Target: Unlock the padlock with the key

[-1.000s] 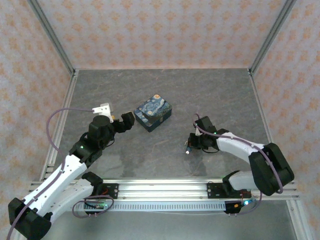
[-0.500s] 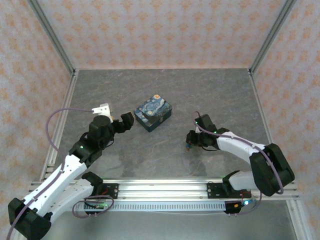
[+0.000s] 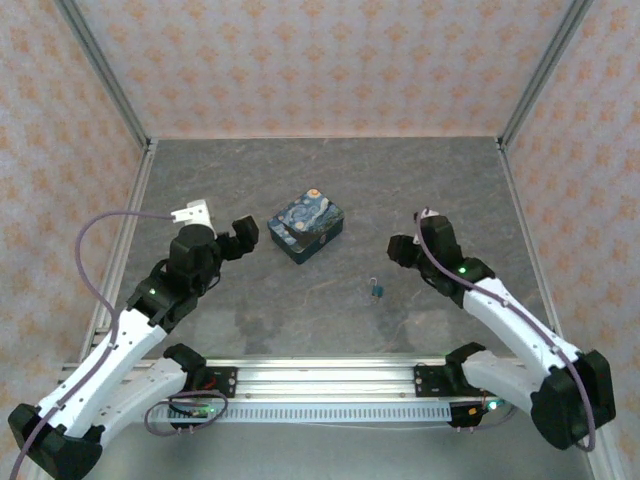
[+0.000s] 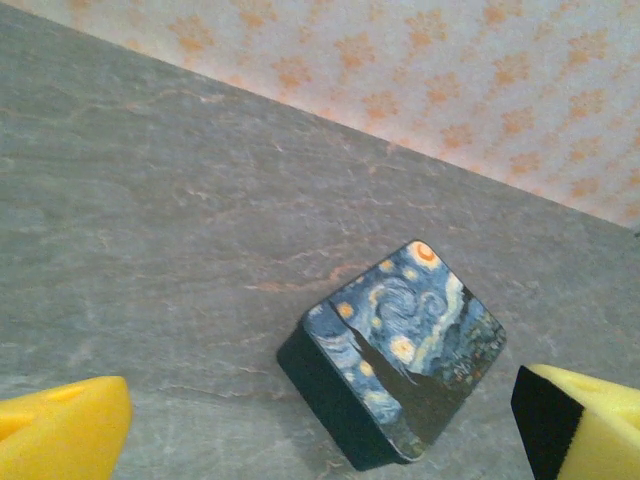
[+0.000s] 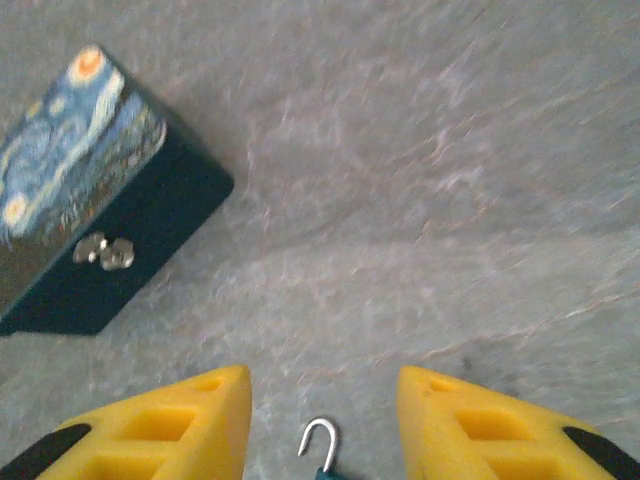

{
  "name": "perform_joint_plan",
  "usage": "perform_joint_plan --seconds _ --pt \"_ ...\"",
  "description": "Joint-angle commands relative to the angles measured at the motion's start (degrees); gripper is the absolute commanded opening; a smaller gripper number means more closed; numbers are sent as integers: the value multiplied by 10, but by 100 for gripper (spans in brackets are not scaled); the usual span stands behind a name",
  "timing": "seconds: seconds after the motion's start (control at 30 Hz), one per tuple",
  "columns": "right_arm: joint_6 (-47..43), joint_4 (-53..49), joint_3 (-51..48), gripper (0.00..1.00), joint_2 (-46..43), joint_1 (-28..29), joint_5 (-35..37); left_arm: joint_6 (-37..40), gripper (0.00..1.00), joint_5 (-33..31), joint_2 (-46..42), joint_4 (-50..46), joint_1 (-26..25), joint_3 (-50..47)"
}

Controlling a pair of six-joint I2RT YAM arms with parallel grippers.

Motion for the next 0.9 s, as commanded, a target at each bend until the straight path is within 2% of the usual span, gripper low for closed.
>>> perform_joint_plan --seconds 0.0,0.17,0.3,0.43,0.63,0.87 --pt "-35 -5 14 50 -39 -5 102 41 99 -59 -6 -42 -1 32" --pt "-71 74 -29 79 -86 -16 222 82 100 -82 -5 -23 0 30" --pt "-104 137 -61 100 -87 -38 273 102 100 -100 -2 -2 2 19" --pt "-156 210 -103 99 -74 -70 268 100 100 -117 -1 22 6 2" --pt "-144 325 -161 99 -36 -141 216 126 100 -132 24 55 15 -23" --pt "-148 517 -207 99 91 -204 154 203 100 -160 76 152 35 -73"
